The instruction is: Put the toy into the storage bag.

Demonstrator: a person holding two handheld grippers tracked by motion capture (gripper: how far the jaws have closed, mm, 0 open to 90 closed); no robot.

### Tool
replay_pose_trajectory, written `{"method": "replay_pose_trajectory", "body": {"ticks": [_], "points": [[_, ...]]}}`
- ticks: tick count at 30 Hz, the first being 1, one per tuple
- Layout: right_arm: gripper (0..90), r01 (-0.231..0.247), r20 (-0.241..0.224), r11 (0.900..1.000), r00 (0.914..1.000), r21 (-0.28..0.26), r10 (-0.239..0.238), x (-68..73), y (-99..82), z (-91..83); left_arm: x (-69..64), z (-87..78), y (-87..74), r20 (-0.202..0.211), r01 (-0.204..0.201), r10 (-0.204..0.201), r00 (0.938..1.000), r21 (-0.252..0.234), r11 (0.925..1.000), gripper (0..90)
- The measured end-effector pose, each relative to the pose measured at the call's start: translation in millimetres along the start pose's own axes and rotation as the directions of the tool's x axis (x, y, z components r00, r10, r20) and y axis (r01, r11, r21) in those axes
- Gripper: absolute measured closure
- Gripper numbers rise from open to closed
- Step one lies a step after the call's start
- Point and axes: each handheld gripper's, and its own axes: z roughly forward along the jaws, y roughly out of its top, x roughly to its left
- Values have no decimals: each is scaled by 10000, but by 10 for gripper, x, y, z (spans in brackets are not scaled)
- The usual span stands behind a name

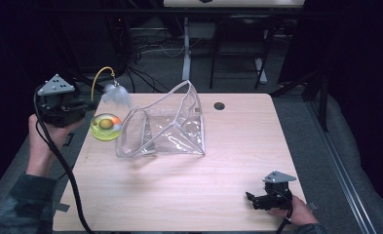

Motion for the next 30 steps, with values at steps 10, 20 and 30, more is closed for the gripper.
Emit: {"method": "replay_pose_trajectory", "body": {"ticks": [10, 20, 30], "points": [[0, -10, -29, 10000, 10000, 20, 10, -1, 0, 0, -73, 135, 126, 297, -190, 191, 9994, -59, 9998, 879], [0, -10, -30, 10000, 10000, 18, 10, -1, 0, 0, -130, 327, 166, 657, -307, 297, 9974, 130, 9994, 878], [0, -12, -29, 10000, 10000, 21, 12, -1, 0, 0, -202, 541, 157, 968, -302, 278, 9949, 233, 9993, 878]]}}
